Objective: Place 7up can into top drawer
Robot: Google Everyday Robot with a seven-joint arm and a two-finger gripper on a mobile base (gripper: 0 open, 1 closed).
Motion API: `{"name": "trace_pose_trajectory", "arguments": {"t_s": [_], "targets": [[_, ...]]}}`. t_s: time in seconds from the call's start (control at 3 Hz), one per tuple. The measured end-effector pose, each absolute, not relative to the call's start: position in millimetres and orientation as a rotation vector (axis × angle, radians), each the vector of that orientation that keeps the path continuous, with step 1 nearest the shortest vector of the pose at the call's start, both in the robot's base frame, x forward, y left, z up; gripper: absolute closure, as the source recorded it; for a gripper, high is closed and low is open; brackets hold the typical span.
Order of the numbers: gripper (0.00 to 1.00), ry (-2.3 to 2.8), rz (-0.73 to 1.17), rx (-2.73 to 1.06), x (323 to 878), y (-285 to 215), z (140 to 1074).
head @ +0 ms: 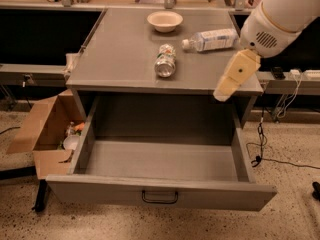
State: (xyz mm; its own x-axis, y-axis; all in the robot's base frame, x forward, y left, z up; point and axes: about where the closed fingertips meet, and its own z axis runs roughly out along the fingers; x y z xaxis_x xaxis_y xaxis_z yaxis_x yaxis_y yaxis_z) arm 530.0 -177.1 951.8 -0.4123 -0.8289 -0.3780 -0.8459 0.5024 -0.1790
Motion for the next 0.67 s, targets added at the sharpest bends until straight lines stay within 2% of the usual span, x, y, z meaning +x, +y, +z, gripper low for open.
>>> {"name": "trace_pose_trajectory", "arguments": {"t_s": [0.33, 0.67], "targets": [[0.00, 2.383, 0.115, -1.201, 580.0, -155.8, 935.4], [0.00, 2.388, 0.116, -1.195, 579.0, -156.0, 935.9]]}}
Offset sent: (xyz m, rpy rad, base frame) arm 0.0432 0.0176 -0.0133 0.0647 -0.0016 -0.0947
